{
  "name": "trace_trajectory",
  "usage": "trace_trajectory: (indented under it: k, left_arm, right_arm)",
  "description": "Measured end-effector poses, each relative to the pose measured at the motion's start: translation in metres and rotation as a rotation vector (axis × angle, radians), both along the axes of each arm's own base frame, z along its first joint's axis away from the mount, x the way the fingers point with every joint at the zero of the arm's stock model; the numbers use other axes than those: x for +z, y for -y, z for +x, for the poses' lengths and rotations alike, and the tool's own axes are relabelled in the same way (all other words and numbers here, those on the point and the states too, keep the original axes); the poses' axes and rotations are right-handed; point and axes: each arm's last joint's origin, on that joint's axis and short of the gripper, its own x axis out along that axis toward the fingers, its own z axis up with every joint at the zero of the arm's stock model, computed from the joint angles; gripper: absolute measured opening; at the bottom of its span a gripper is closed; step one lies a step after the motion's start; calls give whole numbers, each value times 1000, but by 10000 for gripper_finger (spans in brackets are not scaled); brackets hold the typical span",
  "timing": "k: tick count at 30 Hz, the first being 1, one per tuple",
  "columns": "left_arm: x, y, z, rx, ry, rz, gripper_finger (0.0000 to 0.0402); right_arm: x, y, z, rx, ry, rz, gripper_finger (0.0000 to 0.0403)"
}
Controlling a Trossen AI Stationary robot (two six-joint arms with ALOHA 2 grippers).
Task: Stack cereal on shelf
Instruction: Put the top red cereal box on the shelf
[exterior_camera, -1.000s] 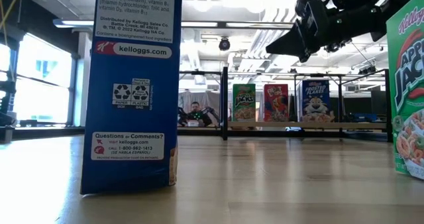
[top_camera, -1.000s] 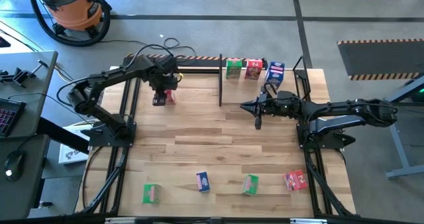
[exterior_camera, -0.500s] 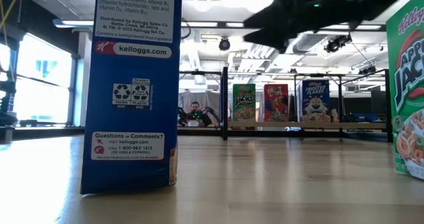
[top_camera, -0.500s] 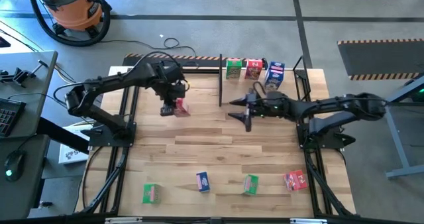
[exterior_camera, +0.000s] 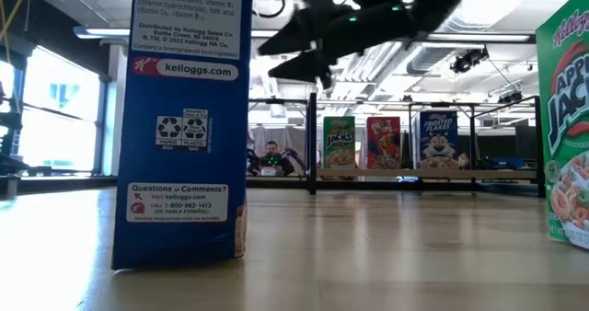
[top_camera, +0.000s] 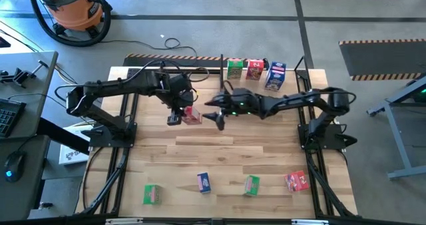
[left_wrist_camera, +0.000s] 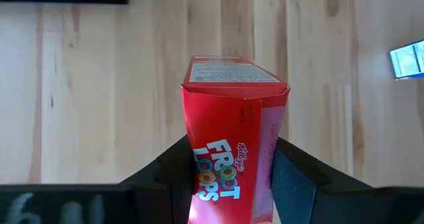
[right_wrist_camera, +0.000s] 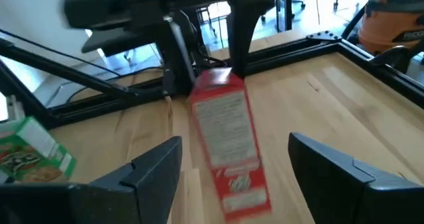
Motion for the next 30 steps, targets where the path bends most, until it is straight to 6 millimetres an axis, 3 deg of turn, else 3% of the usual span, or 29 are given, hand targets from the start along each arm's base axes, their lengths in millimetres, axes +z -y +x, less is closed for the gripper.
trace_trajectory:
  k: [10,30]
  left_arm:
    - [1,9,4,-15,18,-17,146]
    - [3,11,9,-19,85,-68,146]
  right_arm:
    - [-2,-7,36,100,-59,-50,267]
    - [1,-16,40,121,-31,-68,261]
